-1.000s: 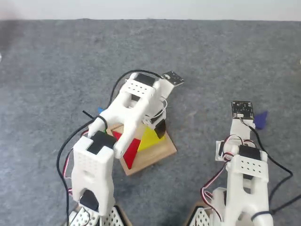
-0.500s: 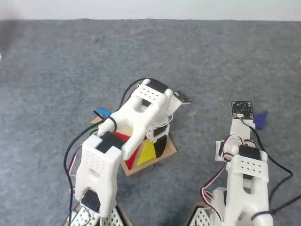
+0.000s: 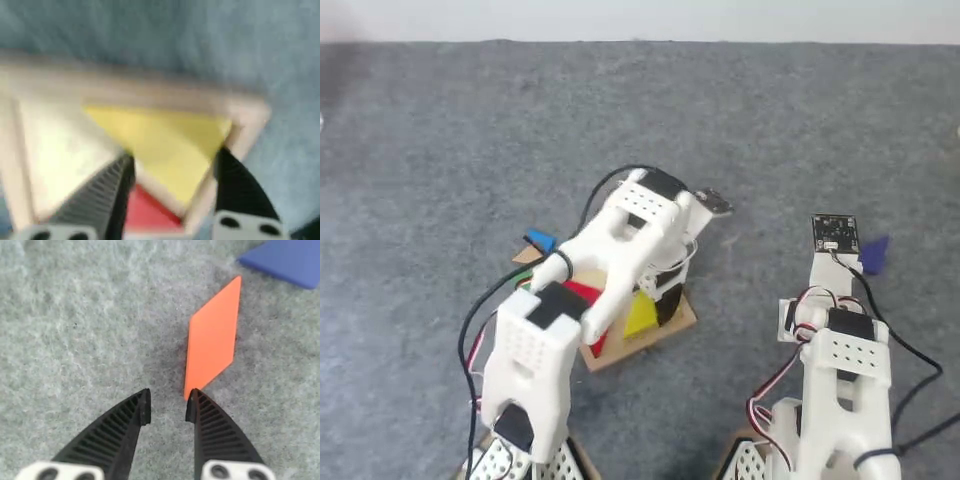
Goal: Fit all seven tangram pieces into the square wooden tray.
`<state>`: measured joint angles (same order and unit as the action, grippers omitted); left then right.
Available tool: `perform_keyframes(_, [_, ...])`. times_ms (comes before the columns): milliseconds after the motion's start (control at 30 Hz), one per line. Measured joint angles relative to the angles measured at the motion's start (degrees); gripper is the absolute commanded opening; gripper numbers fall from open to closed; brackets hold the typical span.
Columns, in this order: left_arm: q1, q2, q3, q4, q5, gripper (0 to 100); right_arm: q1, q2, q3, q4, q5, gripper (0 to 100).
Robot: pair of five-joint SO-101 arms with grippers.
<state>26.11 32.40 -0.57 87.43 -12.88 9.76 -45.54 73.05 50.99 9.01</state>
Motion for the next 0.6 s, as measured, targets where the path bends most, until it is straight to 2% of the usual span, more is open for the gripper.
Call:
perform_keyframes(133, [3.78,-1.93,3.60,-4.40,0.88,20,0.00,0.00,0.00,0.00,0.00,13.8])
perform_keyframes(233, [4.84,-2.73,4.66,-6.15,2.90,14,0.00,0.00,0.00,0.00,0.00,13.8])
perform_keyframes(467, [5.27,-2.81,5.27,-6.15,4.04,2,0.00,0.00,0.00,0.00,0.00,13.8])
perform_keyframes(600, [6.77,-2.81,5.36,-6.15,4.13,1,0.00,0.00,0.00,0.00,0.00,13.8])
